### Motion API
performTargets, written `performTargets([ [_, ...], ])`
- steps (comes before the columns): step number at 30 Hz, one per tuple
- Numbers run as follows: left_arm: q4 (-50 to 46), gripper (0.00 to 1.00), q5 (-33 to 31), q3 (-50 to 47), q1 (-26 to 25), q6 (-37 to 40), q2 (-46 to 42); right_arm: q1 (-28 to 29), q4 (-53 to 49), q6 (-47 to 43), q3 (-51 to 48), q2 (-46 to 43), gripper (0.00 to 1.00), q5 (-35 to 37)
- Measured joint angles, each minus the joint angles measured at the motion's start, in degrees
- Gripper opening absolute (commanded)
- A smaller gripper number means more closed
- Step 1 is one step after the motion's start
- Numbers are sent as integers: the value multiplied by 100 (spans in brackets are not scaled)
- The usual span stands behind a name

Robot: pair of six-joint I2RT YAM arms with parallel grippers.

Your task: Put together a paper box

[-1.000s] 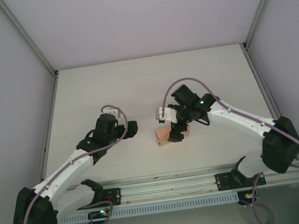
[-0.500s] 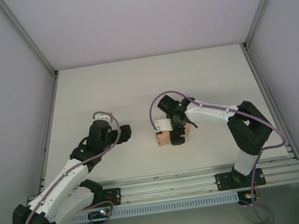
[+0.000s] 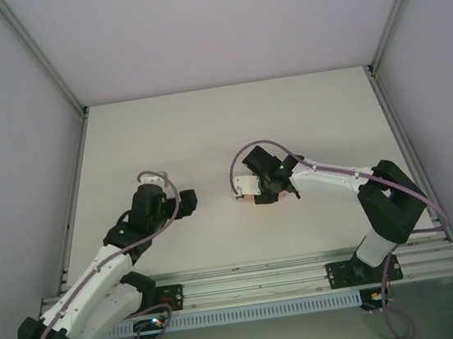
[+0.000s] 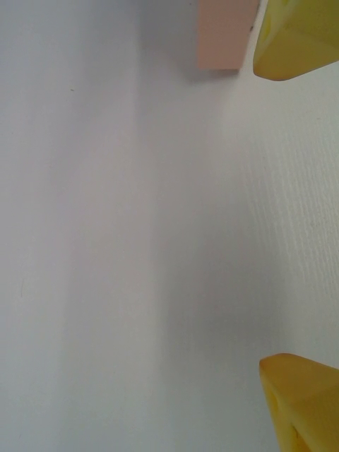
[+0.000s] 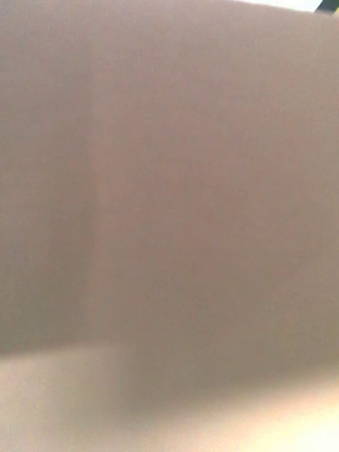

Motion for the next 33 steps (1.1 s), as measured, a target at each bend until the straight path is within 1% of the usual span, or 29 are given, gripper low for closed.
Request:
performTargets([
  [2, -4, 100, -2, 0, 0, -13, -52, 0, 203, 35, -35, -63, 29, 238],
  [6, -20, 100, -22, -26, 0, -28, -151, 0, 918, 35, -131, -61, 30, 964],
  [8, -24, 100, -35, -39, 0, -37, -184, 13, 1270, 9, -140, 24, 32, 1292],
  [10, -26, 100, -44, -52, 0, -55, -203, 22, 1694, -72, -138, 221, 34, 1576],
  [16, -66, 100, -81, -57, 0, -68, -216, 66, 2879, -573, -131, 1196, 35, 2371],
  [17, -74, 100, -81, -57, 0, -72, -221, 68, 3093, -645, -136, 1333, 37, 2498],
  [20, -116, 100, -81, -59, 0, -72, -229, 74, 3556, -907, -146, 1486, 56, 2653],
  [24, -157, 100, -81, -63, 0, -72, -232, 74, 3563, -1032, -227, 1482, 80, 2612],
  [27, -155, 100, -85, -63, 0, -72, -232, 87, 3394, -999, -308, 1368, 92, 2487],
  [30, -153, 100, -101, -63, 0, -68, -232, 149, 2927, -911, -326, 1073, 100, 2328],
  [33, -151, 100, -107, -63, 0, -50, -229, 225, 2345, -787, -328, 686, 100, 2006],
])
